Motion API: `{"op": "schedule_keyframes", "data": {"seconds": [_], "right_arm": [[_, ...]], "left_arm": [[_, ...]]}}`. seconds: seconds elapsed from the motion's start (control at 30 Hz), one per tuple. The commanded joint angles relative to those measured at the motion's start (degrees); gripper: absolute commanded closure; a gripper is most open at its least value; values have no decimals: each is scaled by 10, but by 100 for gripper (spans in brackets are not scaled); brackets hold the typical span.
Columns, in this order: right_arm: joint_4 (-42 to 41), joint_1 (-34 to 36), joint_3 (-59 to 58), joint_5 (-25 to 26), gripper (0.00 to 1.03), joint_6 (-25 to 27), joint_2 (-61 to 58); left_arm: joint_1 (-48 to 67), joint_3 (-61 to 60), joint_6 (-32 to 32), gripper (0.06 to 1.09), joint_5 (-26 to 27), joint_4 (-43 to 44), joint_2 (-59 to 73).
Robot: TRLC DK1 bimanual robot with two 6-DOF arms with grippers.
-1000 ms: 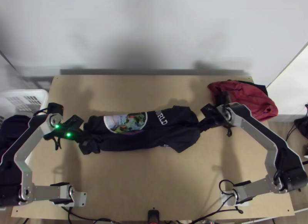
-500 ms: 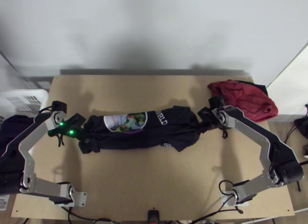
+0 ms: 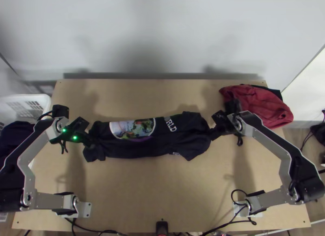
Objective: Fold the t-shirt
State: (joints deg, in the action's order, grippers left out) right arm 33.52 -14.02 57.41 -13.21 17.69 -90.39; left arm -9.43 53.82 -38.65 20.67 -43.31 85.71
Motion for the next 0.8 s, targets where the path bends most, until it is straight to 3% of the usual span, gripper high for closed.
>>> {"op": "schedule_keyframes", "data": {"seconds": [0.0,0.13,0.4,0.53,0.77], "right_arm": [[9,6,4,1,23,-20,40],[26,12,3,1,14,-23,70],[59,33,0,1,14,-35,122],[80,12,-3,4,14,-42,152],[92,-68,2,57,14,-42,171]], "left_arm": [[11,-11,7,10,0,7,-39],[-7,-5,6,10,0,7,-62],[-42,3,-5,10,0,4,-100],[-40,1,-20,10,-3,5,-160],[-16,-36,-74,10,-41,-25,-280]]}}
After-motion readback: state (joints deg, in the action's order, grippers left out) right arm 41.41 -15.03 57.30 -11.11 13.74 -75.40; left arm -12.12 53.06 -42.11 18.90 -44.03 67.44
